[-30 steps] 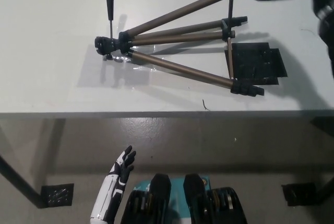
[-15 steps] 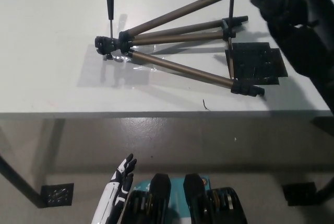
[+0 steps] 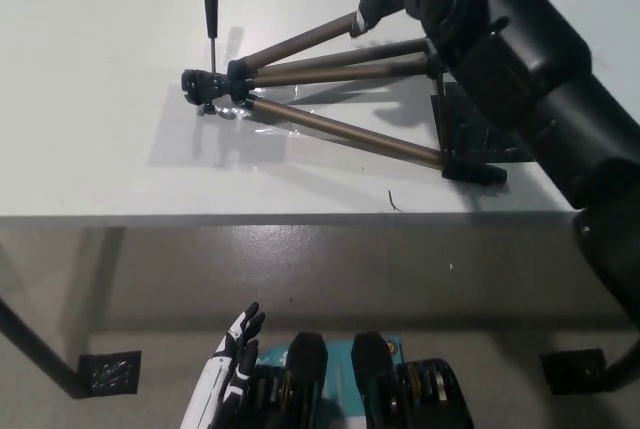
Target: A tripod lies near the right hand side of the table and the robot grab a leg of the tripod using its right hand and put it up right.
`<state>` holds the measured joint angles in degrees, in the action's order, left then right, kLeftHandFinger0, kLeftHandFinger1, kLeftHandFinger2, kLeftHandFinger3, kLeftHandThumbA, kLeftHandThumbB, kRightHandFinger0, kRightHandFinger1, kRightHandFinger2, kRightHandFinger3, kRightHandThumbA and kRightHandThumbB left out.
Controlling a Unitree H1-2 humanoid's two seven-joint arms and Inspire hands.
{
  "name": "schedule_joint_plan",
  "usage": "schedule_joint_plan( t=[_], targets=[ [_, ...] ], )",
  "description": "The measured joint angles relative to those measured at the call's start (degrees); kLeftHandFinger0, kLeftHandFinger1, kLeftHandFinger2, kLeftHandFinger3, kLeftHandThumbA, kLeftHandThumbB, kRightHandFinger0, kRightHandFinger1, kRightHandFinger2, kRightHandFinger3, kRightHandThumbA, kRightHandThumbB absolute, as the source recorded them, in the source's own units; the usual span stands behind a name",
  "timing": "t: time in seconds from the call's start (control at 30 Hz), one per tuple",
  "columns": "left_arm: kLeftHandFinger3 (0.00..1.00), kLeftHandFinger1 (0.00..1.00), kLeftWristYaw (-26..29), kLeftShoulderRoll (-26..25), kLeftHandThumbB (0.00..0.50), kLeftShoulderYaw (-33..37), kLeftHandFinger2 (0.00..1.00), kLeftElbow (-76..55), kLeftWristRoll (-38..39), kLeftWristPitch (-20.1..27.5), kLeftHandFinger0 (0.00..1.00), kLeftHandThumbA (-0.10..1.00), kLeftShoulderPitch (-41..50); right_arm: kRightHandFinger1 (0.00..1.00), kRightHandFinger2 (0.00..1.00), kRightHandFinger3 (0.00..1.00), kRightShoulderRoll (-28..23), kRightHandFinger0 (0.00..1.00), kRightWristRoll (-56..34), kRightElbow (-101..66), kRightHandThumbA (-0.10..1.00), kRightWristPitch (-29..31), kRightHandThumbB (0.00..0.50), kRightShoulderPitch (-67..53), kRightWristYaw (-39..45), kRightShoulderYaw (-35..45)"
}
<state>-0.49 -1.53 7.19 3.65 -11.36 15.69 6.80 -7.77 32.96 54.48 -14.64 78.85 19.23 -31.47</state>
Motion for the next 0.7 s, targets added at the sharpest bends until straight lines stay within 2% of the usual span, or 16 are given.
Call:
schedule_joint_plan(
  t=[0.23, 0.37, 0.5, 0.57, 0.6, 0.63, 0.67, 0.7],
  targets=[
    [1.0, 1.0, -0.18, -0.28, 0.464, 0.42, 1.0, -0.15, -0.06, 0.18, 1.0, 1.0, 0.28, 1.0, 1.0, 1.0, 2.15, 1.0, 0.93, 9.32, 1.0, 0.47, 0.5, 1.06, -0.41, -1.45],
    [1.0, 1.0, -0.18, -0.52, 0.433, 1.04, 1.0, -0.16, -0.23, 0.44, 1.0, 1.0, 0.45, 1.0, 1.0, 1.0, 2.93, 1.0, 1.6, 13.93, 1.0, 1.45, 0.468, 1.76, -2.17, -1.73],
    [1.0, 1.0, -0.23, -0.99, 0.443, 1.88, 1.0, -0.17, -0.48, 0.88, 1.0, 1.0, 0.47, 1.0, 1.0, 1.0, 3.38, 1.0, 1.92, 16.94, 1.0, 2.23, 0.476, 2.44, -3.6, -2.19],
    [1.0, 1.0, -0.23, -1.14, 0.444, 2.16, 1.0, -0.18, -0.62, 1.01, 1.0, 1.0, 0.5, 1.0, 1.0, 1.0, 3.47, 1.0, 2.48, 18.17, 1.0, 2.9, 0.496, 2.44, -4.8, -3.18],
    [1.0, 1.0, -0.24, -1.24, 0.452, 2.28, 1.0, -0.18, -0.71, 1.14, 1.0, 1.0, 0.51, 1.0, 1.0, 1.0, 3.54, 1.0, 2.91, 19.04, 0.93, 3.36, 0.473, 2.44, -5.85, -4.03],
    [1.0, 1.0, -0.26, -1.31, 0.452, 2.39, 1.0, -0.19, -0.73, 1.25, 1.0, 1.0, 0.52, 0.87, 0.91, 1.0, 3.58, 0.83, 3.27, 19.6, 0.77, 3.73, 0.351, 2.44, -6.91, -4.62],
    [1.0, 1.0, -0.27, -1.34, 0.453, 2.51, 1.0, -0.19, -0.77, 1.34, 1.0, 1.0, 0.51, 0.5, 0.55, 0.85, 3.67, 0.44, 3.75, 20.22, 0.41, 4.05, 0.226, 2.38, -8.44, -5.17],
    [1.0, 1.0, -0.27, -1.34, 0.459, 2.52, 1.0, -0.16, -0.79, 1.35, 1.0, 1.0, 0.5, 0.18, 0.35, 0.6, 3.69, 0.06, 3.94, 20.34, -0.01, 4.22, 0.297, 2.2, -9.63, -5.26]
  ],
)
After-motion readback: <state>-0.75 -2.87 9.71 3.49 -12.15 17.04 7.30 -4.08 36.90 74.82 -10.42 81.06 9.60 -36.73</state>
